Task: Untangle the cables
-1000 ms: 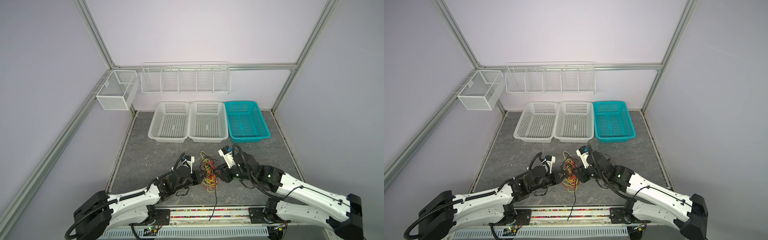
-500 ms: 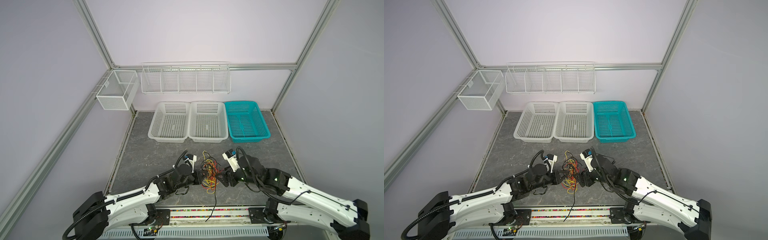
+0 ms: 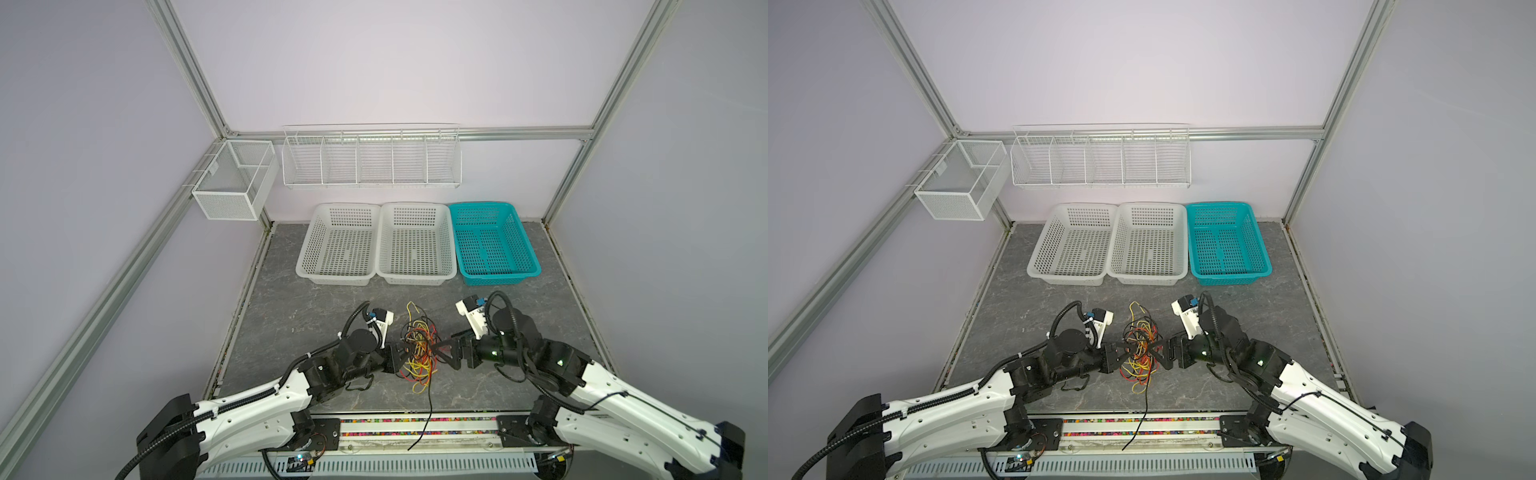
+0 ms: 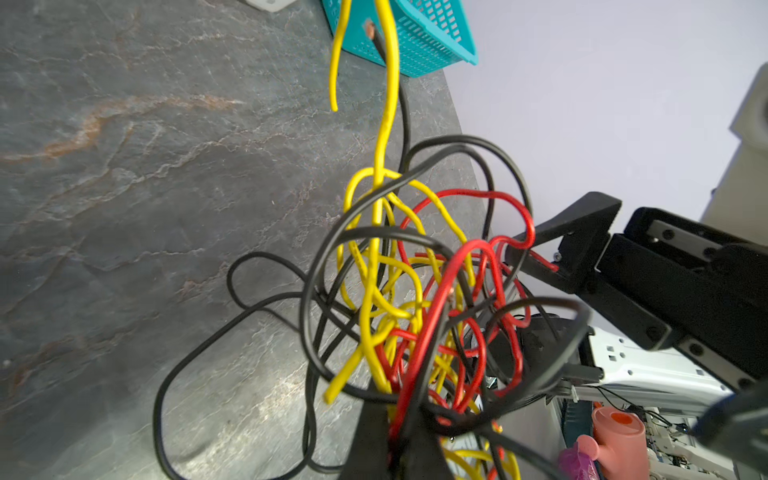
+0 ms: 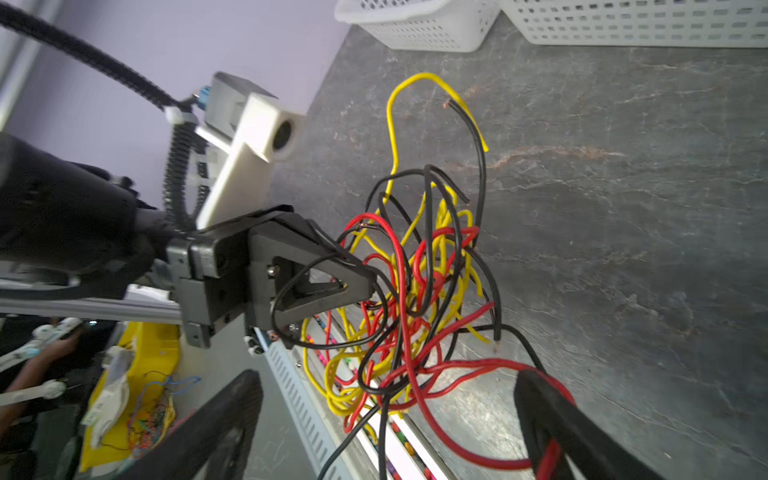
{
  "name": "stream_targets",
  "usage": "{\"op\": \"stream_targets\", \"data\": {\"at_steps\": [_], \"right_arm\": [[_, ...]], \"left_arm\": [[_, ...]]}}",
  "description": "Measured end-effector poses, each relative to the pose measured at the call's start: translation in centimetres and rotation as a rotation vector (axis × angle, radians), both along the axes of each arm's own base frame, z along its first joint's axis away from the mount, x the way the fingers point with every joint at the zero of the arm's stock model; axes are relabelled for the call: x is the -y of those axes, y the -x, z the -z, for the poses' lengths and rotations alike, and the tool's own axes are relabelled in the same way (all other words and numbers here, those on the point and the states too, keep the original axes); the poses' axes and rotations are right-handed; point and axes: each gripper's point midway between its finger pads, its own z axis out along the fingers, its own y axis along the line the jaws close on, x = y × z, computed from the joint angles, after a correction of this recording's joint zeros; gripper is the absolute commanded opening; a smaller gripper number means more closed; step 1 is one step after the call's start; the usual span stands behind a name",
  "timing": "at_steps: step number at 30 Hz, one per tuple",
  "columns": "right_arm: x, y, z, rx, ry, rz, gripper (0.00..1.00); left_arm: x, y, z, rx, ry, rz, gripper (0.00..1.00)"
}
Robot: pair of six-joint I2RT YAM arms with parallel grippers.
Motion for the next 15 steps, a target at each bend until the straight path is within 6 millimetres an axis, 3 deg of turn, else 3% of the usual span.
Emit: {"op": "stream_targets", "data": {"at_steps": [9, 15], "right_arm": [[-1.9, 1.8, -0.9, -0.025, -0.145, -0.148, 0.94], [-2.9, 2.8, -2.5, -0.007, -0.245, -0.233, 0.93]], "left_arm": [[-0.3, 0.7, 2.8, -0.034, -0.054, 0.028, 0.0], [-0.1, 0.8, 2.8, -0.033, -0.042, 0.037, 0.0]]}}
